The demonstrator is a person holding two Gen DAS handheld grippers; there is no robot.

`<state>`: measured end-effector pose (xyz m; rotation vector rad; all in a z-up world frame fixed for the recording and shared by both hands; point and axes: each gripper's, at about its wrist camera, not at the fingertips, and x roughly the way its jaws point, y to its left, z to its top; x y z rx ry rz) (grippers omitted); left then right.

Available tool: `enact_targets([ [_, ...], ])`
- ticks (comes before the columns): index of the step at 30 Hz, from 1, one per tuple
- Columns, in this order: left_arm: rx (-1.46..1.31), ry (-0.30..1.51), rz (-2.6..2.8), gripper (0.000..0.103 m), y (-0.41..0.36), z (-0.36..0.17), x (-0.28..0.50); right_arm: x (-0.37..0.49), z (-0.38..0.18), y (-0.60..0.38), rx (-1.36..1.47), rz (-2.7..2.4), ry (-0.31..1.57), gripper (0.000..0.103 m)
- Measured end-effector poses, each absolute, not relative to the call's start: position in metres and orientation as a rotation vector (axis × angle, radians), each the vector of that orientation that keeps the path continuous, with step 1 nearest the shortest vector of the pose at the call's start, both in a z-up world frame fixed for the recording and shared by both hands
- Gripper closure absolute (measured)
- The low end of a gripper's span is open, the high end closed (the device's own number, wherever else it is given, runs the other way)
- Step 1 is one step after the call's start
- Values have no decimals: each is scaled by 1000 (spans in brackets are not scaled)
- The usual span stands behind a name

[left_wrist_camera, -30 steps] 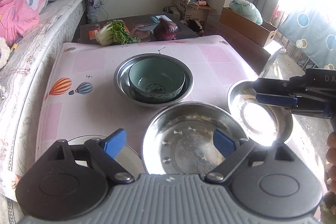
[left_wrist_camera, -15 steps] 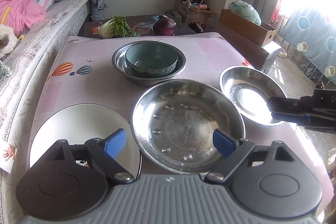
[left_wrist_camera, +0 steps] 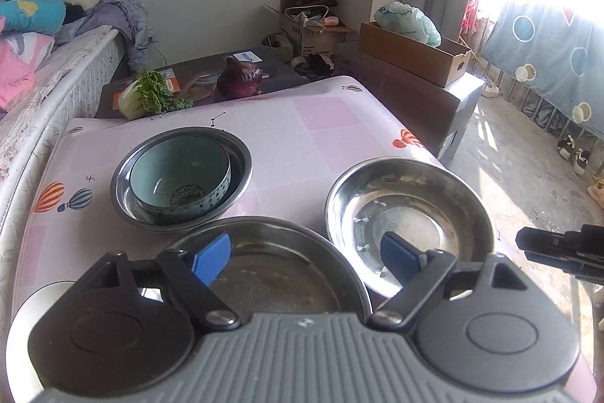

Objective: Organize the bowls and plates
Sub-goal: 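Move both tools to the large steel bowl and close on its rim, then lift and carry the large steel bowl with both tools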

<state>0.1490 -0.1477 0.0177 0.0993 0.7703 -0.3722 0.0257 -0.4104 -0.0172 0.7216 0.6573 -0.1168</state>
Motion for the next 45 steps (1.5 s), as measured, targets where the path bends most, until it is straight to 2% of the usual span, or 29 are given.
enact_targets([
  [2, 103, 775, -388, 23, -159, 19, 160, 29, -24, -422, 725, -142, 658, 70],
  [5, 131, 795, -409, 24, -178, 16, 180, 35, -35, -432, 736, -162, 670, 70],
  [8, 161, 830, -415, 33, -196, 9, 202, 42, -43, -435, 741, -166, 684, 70],
  [13, 193, 908, -414, 39, -217, -8, 237, 53, -56, -438, 742, -171, 704, 70],
  [22, 175, 1038, -394, 53, -229, -39, 274, 77, -64, -437, 707, -168, 722, 70],
  [26, 157, 1079, -396, 65, -232, -47, 281, 85, -67, -439, 693, -170, 728, 73],
  [29, 135, 1096, -392, 70, -234, -51, 283, 89, -68, -438, 679, -161, 733, 82],
  [31, 127, 1096, -384, 70, -235, -51, 285, 92, -69, -437, 668, -155, 737, 87],
  [35, 128, 1096, -381, 70, -236, -50, 283, 91, -71, -441, 660, -153, 738, 91],
  [45, 123, 1124, -471, 70, -244, -51, 264, 76, -69, -458, 669, -203, 721, 91],
])
